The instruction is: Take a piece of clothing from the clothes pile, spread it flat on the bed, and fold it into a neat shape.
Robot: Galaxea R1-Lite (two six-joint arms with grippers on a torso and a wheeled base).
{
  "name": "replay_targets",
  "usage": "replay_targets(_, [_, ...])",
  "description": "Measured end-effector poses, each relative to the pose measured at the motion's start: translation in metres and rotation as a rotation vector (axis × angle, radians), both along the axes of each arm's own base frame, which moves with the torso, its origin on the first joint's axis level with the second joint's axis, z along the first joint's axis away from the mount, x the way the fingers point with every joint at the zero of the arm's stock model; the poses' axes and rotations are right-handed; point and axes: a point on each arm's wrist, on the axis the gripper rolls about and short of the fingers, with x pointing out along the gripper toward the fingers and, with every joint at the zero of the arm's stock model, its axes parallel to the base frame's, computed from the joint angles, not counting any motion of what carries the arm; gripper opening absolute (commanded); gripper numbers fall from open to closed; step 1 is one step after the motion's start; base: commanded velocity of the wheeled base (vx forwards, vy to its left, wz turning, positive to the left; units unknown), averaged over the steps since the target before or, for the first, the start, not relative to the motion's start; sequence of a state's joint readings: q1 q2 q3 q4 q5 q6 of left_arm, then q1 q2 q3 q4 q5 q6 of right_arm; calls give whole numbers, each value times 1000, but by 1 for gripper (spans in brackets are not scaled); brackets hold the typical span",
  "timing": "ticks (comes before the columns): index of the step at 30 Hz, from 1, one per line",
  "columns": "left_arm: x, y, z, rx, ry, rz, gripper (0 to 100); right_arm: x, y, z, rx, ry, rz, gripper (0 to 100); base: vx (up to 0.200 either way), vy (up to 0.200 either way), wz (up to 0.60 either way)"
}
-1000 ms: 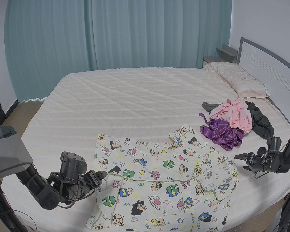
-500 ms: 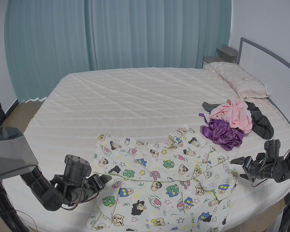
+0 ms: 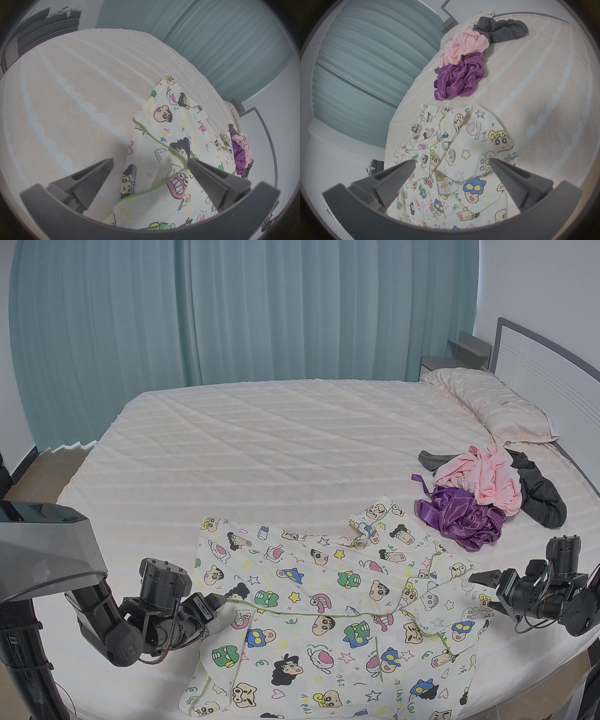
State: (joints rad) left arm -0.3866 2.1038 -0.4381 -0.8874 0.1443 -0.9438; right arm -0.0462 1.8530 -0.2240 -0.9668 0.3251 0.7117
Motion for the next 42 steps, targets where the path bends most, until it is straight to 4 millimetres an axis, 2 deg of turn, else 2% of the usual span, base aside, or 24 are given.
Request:
replay_targets(6, [7, 6, -5, -36, -5, 6, 100, -3, 3, -1, 1, 9, 14, 100, 0, 0, 0])
replay_targets(19, [8, 7, -11, -94, 14, 26, 100, -4, 4, -2, 15, 15, 8, 100, 0, 0, 0])
replay_targets(20, [8, 7, -12, -95, 15, 26, 0, -4, 4, -2, 15, 15, 8, 100, 0, 0, 0])
replay_targets(29, [3, 12, -14, -104, 33, 65, 0, -5, 4, -2, 16, 18, 10, 100, 0, 0, 0])
replay_targets(42, [0, 28, -4, -82, 5, 82, 0, -5, 4, -2, 18, 16, 8, 100, 0, 0, 0])
